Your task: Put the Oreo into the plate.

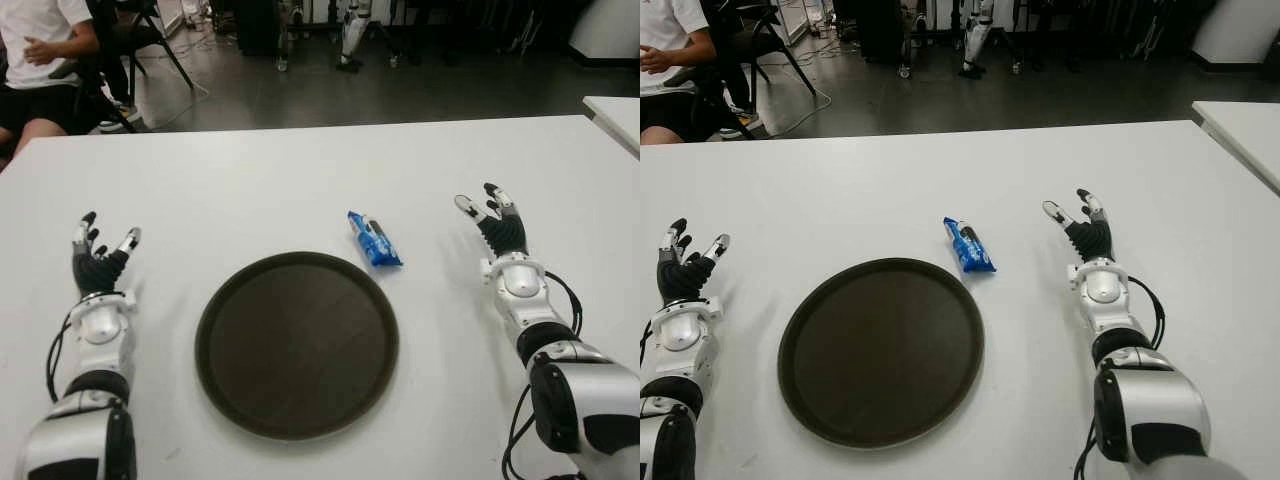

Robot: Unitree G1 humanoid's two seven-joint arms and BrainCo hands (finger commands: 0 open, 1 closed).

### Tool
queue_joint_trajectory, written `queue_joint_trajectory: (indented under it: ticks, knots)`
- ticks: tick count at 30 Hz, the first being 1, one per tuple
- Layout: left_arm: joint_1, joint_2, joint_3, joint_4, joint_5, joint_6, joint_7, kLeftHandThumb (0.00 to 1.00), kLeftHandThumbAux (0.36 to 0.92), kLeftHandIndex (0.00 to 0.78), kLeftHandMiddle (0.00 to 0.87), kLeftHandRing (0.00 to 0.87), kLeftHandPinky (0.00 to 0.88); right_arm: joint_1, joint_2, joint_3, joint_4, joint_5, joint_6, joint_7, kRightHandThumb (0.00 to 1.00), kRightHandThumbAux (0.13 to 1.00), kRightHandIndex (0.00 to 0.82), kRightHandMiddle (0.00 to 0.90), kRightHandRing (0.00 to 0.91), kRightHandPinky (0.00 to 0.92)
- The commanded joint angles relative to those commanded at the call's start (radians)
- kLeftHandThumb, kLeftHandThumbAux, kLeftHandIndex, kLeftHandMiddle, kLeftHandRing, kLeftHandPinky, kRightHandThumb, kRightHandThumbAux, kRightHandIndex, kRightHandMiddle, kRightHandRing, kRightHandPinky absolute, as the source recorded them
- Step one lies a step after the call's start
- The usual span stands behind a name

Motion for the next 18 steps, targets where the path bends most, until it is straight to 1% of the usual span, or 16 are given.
queue_joint_trajectory:
  ticks: [3,6,11,18]
  knots:
    - [0.0,0.001,-0.001,-0.001,0.003,-0.003,-0.001,0.0,0.746,0.0,0.0,0.0,0.0,0.0,-0.001,0.009,-0.001,-0.013,0.001,-0.015,0.0,0.476,0.0,0.0,0.0,0.0]
    - [0.001,0.002,-0.003,-0.001,0.008,-0.005,0.001,0.0,0.736,0.0,0.0,0.0,0.0,0.0,-0.001,0.019,-0.002,-0.026,0.0,-0.033,0.0,0.468,0.0,0.0,0.0,0.0]
    - [0.002,0.003,-0.007,-0.001,0.014,-0.011,0.007,0.0,0.72,0.0,0.0,0.0,0.0,-0.005,-0.001,0.011,0.007,-0.014,0.022,-0.021,0.0,0.475,0.0,0.0,0.0,0.0]
    - [0.004,0.003,-0.01,0.0,0.019,-0.013,0.014,0.0,0.717,0.0,0.0,0.0,0.0,-0.004,0.0,0.015,0.009,-0.018,0.025,-0.025,0.0,0.475,0.0,0.0,0.0,0.0]
